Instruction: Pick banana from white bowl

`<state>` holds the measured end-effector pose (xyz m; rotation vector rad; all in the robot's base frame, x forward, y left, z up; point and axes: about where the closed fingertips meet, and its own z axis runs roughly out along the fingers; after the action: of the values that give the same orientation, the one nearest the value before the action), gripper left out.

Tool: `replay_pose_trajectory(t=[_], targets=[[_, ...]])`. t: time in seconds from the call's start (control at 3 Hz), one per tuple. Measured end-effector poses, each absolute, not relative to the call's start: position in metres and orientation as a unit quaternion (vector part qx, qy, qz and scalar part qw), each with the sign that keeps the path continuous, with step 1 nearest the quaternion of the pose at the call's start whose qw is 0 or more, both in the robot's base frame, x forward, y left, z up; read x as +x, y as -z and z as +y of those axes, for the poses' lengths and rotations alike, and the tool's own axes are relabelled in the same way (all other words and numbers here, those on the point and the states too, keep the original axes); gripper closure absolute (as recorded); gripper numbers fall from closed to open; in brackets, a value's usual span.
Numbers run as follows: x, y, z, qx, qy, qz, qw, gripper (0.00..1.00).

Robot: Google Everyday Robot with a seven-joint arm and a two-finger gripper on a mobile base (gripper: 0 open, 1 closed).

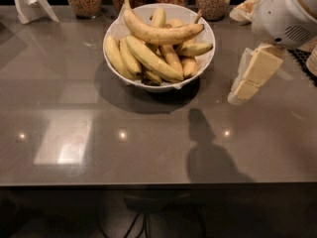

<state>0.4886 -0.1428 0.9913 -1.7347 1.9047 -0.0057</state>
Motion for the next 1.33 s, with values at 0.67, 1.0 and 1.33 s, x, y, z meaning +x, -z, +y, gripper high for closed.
replay_pose_trajectory(t=[0.67,1.0,1.33], targets=[[0.539,-1.012,-0.067,-0.682,-0.004,0.653,0.331,0.00],[0.539,-1.012,-0.067,-0.682,-0.003,0.653,0.331,0.00],[0.550,-1.011,-0.061,-0.686,0.002,0.642,0.341,0.00]])
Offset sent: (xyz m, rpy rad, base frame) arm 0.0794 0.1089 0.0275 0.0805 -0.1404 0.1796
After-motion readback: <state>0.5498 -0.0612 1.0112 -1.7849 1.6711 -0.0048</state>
